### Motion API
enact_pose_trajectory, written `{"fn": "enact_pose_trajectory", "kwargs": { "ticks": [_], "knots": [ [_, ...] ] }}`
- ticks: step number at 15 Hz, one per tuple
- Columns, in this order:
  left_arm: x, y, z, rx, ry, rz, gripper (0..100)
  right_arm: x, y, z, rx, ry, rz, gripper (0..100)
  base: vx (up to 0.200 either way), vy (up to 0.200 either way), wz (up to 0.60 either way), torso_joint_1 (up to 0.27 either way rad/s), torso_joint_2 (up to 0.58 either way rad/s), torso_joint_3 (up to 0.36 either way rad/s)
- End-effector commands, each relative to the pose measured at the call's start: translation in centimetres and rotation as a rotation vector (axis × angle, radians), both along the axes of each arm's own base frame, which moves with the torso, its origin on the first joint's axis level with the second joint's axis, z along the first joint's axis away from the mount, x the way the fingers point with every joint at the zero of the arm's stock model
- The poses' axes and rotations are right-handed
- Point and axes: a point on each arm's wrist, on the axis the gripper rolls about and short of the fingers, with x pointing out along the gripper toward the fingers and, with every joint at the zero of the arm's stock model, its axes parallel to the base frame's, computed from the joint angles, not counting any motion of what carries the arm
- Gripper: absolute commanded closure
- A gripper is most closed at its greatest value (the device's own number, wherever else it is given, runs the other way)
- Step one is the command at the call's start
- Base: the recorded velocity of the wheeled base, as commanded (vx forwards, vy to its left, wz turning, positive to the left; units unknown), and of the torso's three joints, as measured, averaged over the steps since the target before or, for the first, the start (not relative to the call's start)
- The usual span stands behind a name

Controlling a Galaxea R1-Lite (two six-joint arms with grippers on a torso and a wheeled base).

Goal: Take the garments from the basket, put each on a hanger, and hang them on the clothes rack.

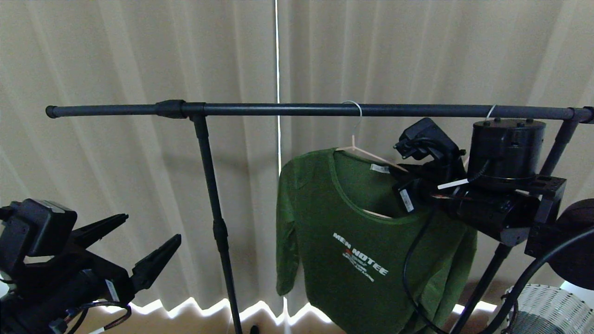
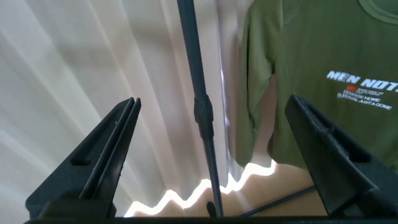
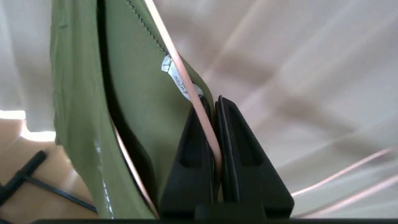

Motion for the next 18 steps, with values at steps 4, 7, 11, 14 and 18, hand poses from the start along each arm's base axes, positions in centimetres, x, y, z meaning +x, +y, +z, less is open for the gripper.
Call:
{"fn": "enact_pose_trajectory", "kwargs": {
  "ticks": [4, 7, 11, 14, 18],
  "knots": [
    [0.0, 0.0, 0.0, 0.0, -0.001, -0.001, 0, -0.2, 0.0, 0.0, 0.016, 0.003, 0.006, 0, 0.0, 0.0, 0.0, 0.0, 0.0, 0.0],
    [-0.1, 0.0, 0.0, 0.0, -0.005, -0.001, 0, -0.5, 0.0, -0.6, 0.074, 0.026, 0.04, 0, 0.0, 0.0, 0.0, 0.0, 0.0, 0.0],
    [-0.3, 0.1, 0.1, 0.001, -0.01, -0.001, 0, -1.0, -0.1, -0.1, 0.153, 0.014, 0.093, 0, 0.0, 0.0, 0.0, 0.0, 0.0, 0.0],
    [-0.4, 0.1, 0.0, 0.004, -0.008, -0.001, 0, -1.9, -0.5, 0.0, 0.186, -0.019, 0.152, 0, 0.0, 0.0, 0.0, 0.0, 0.0, 0.0],
    [-0.7, 0.2, 0.2, 0.002, -0.025, -0.001, 0, -4.6, -2.2, 1.6, 0.246, -0.11, 0.156, 0, 0.0, 0.0, 0.0, 0.0, 0.0, 0.0]
  ]
}}
